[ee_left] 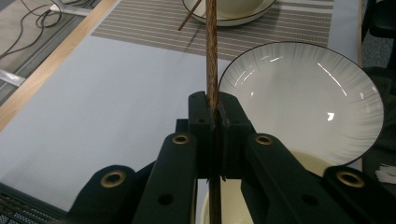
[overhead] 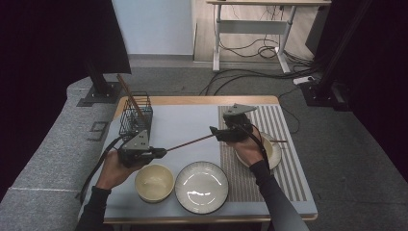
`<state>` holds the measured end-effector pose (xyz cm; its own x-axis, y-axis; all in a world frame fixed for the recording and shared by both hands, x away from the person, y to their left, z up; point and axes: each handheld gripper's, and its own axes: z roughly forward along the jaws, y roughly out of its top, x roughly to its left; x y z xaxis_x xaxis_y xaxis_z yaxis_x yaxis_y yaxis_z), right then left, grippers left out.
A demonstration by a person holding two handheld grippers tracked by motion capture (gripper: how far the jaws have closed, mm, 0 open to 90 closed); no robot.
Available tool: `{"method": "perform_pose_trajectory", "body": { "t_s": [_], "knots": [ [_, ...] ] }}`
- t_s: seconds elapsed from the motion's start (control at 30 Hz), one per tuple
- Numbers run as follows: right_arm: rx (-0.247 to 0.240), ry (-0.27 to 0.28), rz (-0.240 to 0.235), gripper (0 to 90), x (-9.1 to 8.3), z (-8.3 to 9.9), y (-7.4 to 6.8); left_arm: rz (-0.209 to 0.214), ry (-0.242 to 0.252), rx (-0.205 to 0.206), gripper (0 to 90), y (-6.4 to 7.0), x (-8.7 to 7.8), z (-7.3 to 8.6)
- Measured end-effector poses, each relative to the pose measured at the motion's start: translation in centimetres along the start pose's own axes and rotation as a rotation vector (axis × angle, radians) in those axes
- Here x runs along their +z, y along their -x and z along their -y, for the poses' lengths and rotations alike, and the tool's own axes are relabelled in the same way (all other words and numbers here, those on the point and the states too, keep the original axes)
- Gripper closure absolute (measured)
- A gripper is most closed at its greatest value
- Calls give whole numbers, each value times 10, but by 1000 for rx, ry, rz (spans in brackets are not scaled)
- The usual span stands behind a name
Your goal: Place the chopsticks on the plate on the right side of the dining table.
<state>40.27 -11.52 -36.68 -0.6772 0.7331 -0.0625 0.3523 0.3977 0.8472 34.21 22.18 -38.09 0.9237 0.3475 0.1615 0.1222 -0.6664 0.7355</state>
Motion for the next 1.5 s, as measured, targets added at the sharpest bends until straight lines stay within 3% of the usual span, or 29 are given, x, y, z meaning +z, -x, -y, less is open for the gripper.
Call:
{"method": "perform_pose_trajectory", "body": {
  "t_s": [0.13,0.23,0.53,0.73,0.97,1.27,1.5],
  "knots": [
    [-5,-13,-13,326,2,2,-1,15,-14,5,860,1,0,2],
    [-21,4,-50,300,-4,0,0,27,-15,5,862,1,0,4],
    [-82,-24,-142,297,-23,-3,-9,74,-27,4,862,4,1,16],
    [-148,-72,-237,358,-25,6,-21,120,-23,17,861,6,0,18],
    [-227,-121,-315,446,-21,11,-32,158,-27,30,861,8,1,17],
    [-319,-196,-362,548,-12,16,-45,182,-28,46,861,8,1,16],
    [-331,-200,-369,645,-11,15,-49,180,-30,45,860,8,0,15]
  ]
}}
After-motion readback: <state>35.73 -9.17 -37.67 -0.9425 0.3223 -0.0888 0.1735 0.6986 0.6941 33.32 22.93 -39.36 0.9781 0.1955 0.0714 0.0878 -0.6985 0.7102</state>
